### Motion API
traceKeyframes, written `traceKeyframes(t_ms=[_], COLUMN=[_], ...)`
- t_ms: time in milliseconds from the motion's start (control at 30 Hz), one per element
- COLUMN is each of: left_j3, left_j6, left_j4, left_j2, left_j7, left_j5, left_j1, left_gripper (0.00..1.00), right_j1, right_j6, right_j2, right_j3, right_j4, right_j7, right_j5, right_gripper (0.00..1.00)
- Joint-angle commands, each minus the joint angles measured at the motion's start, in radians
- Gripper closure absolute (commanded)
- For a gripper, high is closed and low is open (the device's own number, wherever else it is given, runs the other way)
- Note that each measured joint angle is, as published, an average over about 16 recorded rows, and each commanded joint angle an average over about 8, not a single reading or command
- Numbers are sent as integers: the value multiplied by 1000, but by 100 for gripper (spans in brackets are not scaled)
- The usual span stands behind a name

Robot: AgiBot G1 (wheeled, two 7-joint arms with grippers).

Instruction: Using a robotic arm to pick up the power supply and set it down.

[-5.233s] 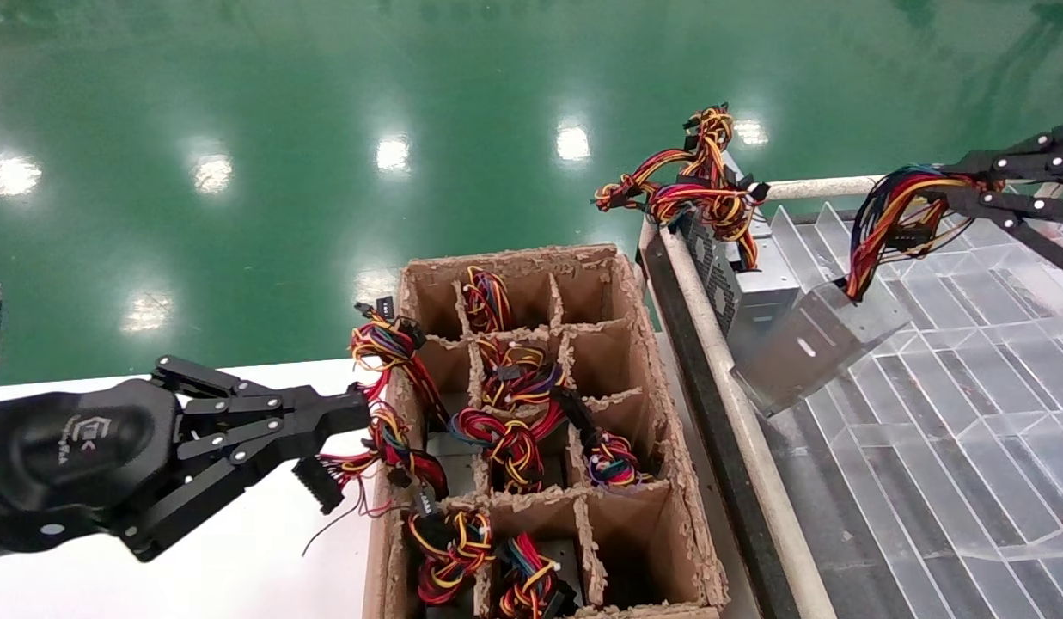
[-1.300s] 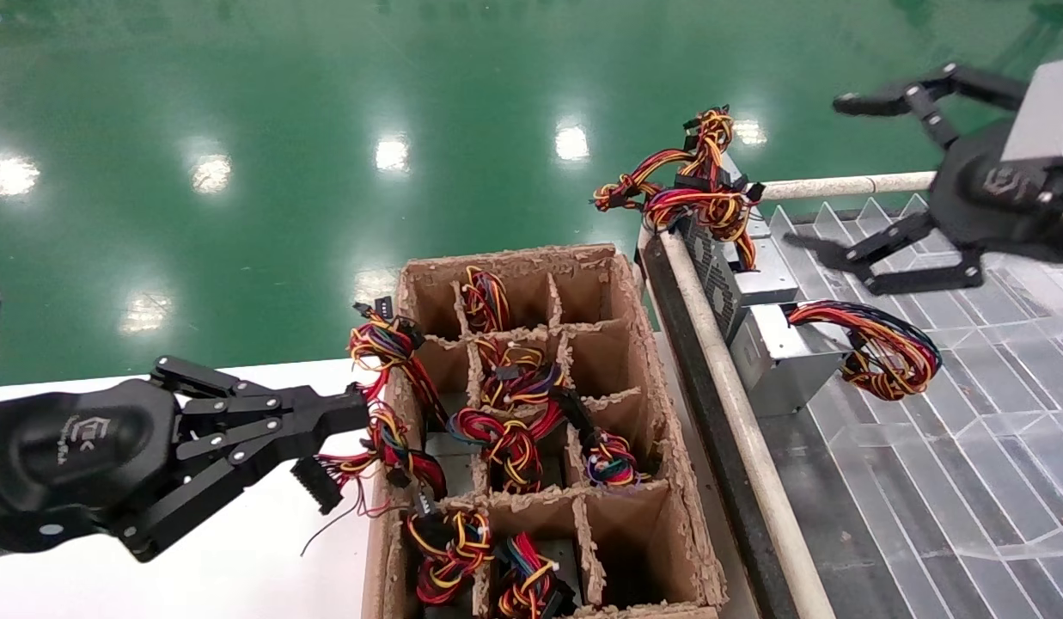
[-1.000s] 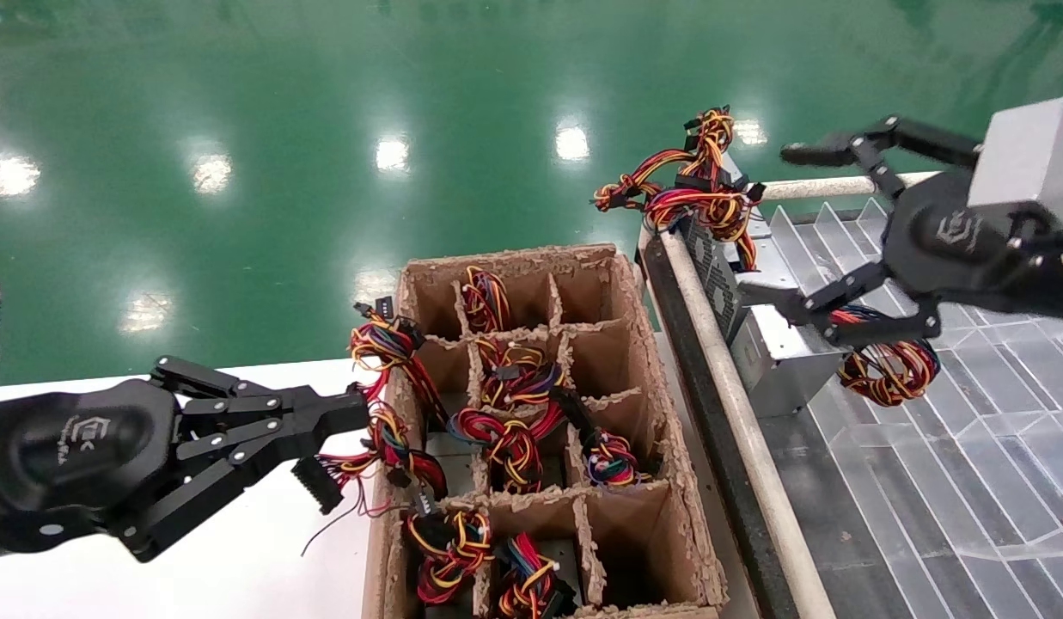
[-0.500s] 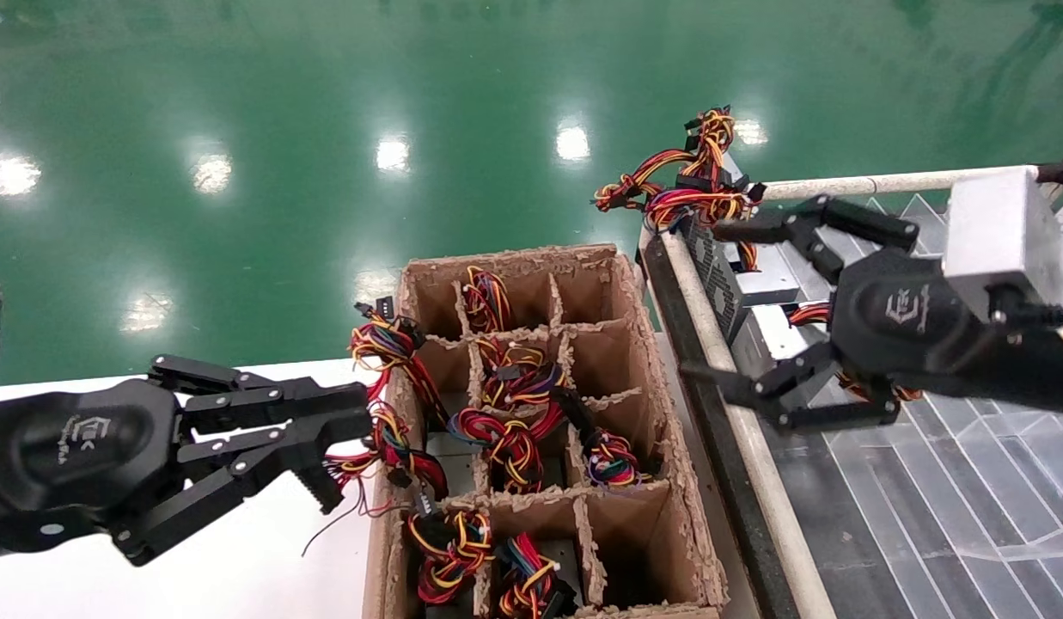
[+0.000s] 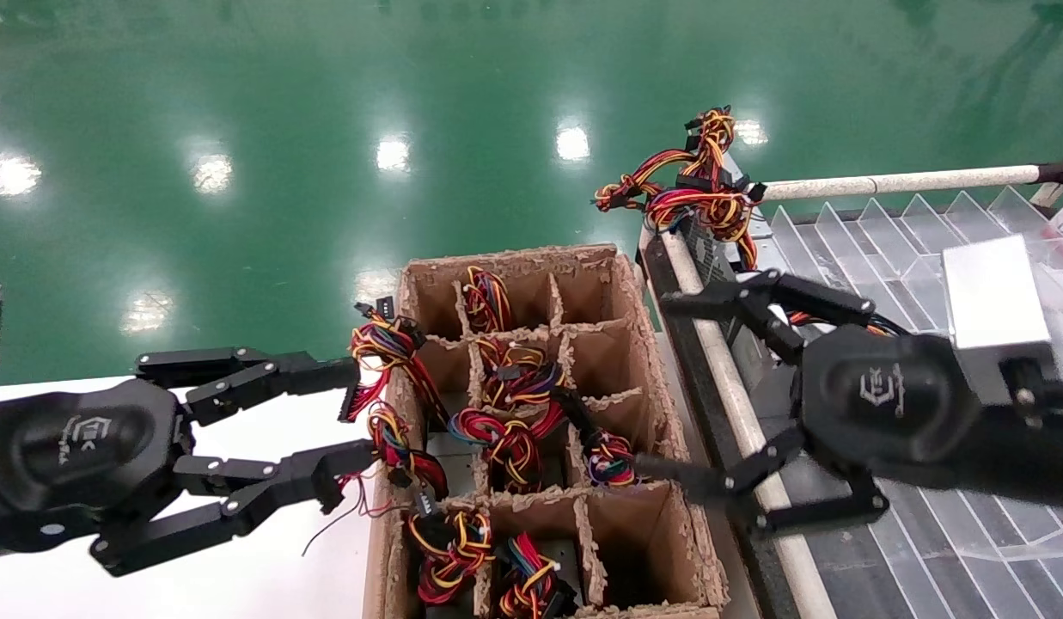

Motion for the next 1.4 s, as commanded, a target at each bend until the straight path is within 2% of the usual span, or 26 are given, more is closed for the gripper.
traceKeyframes(t_ms=[33,567,1400], left_j3=[0,0,0], left_j6=[0,0,0], left_j4=[0,0,0], left_j2=[0,0,0], left_j7=[0,0,0], left_j5=[0,0,0], left_j1=[0,0,0], left_gripper=[0,0,0], right_j1=[-18,-138,-129], right_j6=[-11,-80,-75], right_j2=[-4,-34,-32], right_j3=[8,59,55], right_j4=[4,32,30], right_j7=[11,81,76], right_j5=[16,119,111], right_gripper=[0,0,0])
